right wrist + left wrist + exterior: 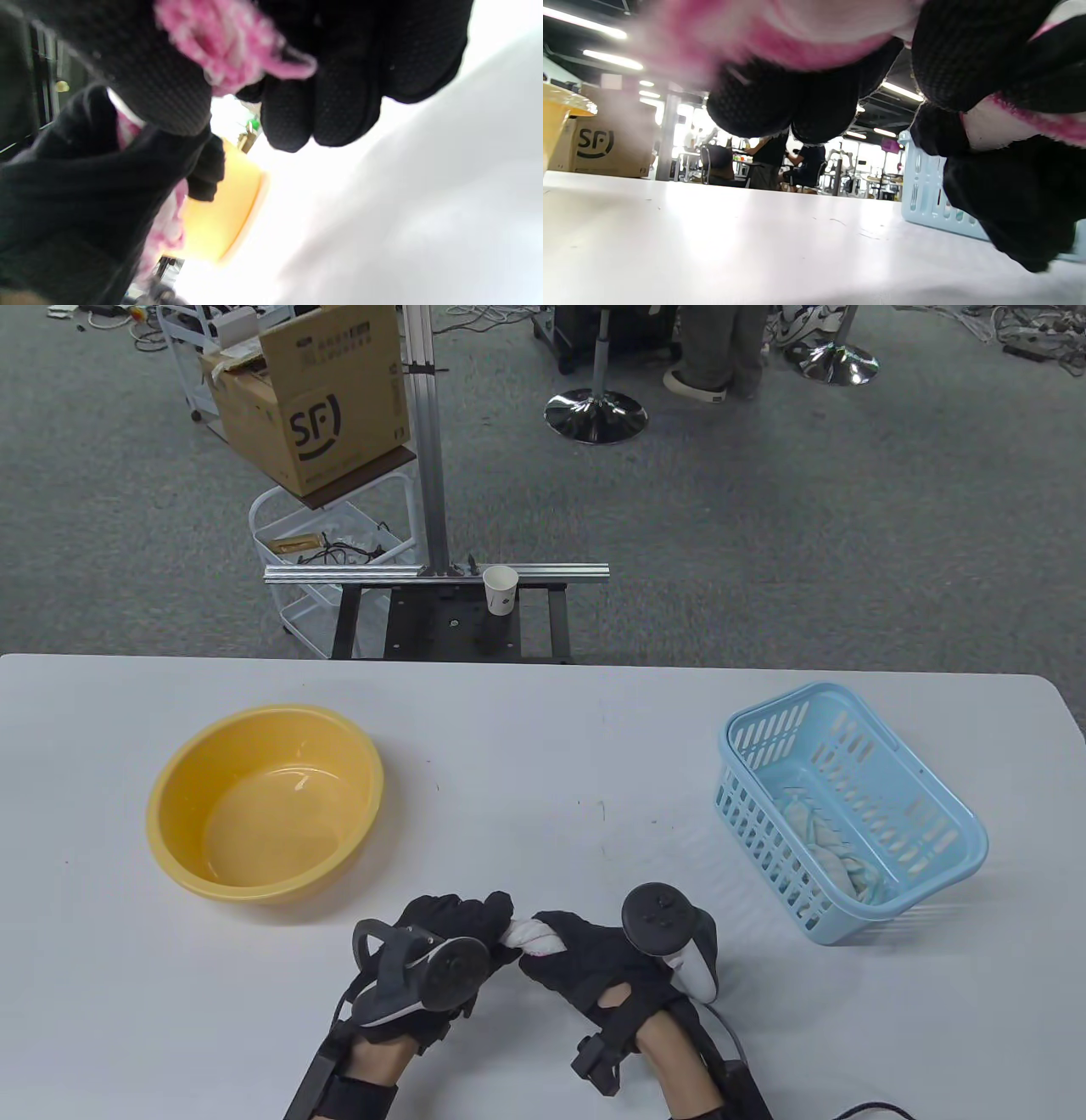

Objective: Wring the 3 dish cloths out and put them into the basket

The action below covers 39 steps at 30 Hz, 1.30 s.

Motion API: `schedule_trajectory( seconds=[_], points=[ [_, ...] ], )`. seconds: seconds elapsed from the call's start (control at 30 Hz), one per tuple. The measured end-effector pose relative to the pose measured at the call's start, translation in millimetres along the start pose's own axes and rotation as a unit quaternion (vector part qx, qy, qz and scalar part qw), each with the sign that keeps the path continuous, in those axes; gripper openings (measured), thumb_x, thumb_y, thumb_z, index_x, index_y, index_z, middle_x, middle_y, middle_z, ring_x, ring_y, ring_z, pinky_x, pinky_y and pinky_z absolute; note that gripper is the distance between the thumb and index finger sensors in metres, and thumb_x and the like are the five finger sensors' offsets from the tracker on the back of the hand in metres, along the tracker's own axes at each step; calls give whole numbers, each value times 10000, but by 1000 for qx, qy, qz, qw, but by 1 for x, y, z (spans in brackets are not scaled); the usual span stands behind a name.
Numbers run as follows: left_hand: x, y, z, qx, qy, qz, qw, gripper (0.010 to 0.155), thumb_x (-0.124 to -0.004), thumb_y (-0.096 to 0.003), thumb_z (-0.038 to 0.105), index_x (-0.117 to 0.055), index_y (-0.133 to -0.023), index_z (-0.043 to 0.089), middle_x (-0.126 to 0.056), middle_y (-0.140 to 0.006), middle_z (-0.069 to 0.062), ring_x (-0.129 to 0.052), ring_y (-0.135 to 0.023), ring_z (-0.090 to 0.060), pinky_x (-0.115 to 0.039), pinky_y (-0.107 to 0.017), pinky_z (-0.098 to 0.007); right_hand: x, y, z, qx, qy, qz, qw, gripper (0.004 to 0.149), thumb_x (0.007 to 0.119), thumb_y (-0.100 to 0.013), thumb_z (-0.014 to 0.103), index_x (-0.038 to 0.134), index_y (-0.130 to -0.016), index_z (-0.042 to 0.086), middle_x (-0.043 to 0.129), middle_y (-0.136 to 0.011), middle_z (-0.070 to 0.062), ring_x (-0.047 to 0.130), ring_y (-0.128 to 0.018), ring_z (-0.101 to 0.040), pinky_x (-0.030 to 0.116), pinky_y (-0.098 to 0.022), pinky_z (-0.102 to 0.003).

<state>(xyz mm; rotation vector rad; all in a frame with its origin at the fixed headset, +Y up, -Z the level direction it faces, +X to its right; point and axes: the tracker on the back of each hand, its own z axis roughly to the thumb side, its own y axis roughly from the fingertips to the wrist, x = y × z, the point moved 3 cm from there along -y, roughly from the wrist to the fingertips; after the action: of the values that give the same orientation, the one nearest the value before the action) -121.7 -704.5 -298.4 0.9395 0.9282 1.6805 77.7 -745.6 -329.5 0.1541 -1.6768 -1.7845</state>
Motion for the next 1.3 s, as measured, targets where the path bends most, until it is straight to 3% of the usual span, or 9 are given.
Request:
schedule_trajectory(
  seconds=[0.33, 0.53, 0.63, 0.7, 0.8, 1.07, 1.3],
  points=[
    [16, 4, -15, 24, 118, 20, 993, 763, -799, -365, 698, -736, -973, 240, -960, -795, 66, -1015, -637, -253, -777, -608, -505, -58, 17, 35, -53, 175, -144, 972, 593, 942, -470, 422, 743, -959, 153, 926, -827, -143, 946, -721, -395, 742, -576, -597],
    [17, 9, -31, 46, 134, 27, 989, 749, -779, -379, 692, -732, -976, 243, -956, -804, 66, -1013, -645, -253, -779, -607, -504, -116, 45, 36, -41, 165, -275, 946, 579, 930, -476, 418, 750, -952, 143, 917, -835, -156, 916, -749, -423, 716, -588, -618],
    [8, 8, -34, 52, 143, 14, 988, 737, -784, -385, 679, -738, -973, 236, -960, -799, 58, -1014, -641, -259, -778, -605, -509, -154, 65, 33, -12, 158, -349, 924, 601, 910, -489, 449, 713, -986, 173, 800, -950, -175, 764, -887, -463, 605, -654, -667],
    [3, 7, -34, 54, 138, 4, 989, 731, -785, -389, 674, -736, -974, 238, -960, -800, 61, -1016, -641, -258, -780, -604, -508, -179, 78, 28, 19, 159, -409, 898, 611, 903, -491, 463, 696, -1001, 198, 720, -1006, -183, 669, -944, -474, 541, -681, -685],
    [-4, 7, -35, 56, 142, -7, 988, 723, -788, -392, 667, -743, -970, 235, -964, -796, 59, -1018, -639, -260, -781, -603, -509, -209, 94, 10, 96, 125, -468, 869, 630, 893, -497, 485, 668, -1023, 221, 576, -1079, -194, 513, -1005, -495, 405, -710, -718],
    [-11, 7, -37, 60, 146, -21, 987, 718, -792, -394, 661, -749, -968, 231, -968, -793, 55, -1021, -636, -262, -784, -600, -511, -238, 103, -33, 258, 94, -483, 831, 790, 811, -524, 557, 448, -1081, 132, 295, -1145, -191, 233, -1061, -480, 161, -719, -723],
    [-15, 7, -40, 67, 151, -28, 986, 715, -794, -396, 656, -750, -967, 228, -969, -794, 51, -1021, -637, -265, -782, -600, -514, -233, 99, -51, 285, 114, -453, 837, 821, 805, -518, 577, 415, -1087, 130, 287, -1147, -194, 228, -1064, -481, 151, -714, -721]
  ],
)
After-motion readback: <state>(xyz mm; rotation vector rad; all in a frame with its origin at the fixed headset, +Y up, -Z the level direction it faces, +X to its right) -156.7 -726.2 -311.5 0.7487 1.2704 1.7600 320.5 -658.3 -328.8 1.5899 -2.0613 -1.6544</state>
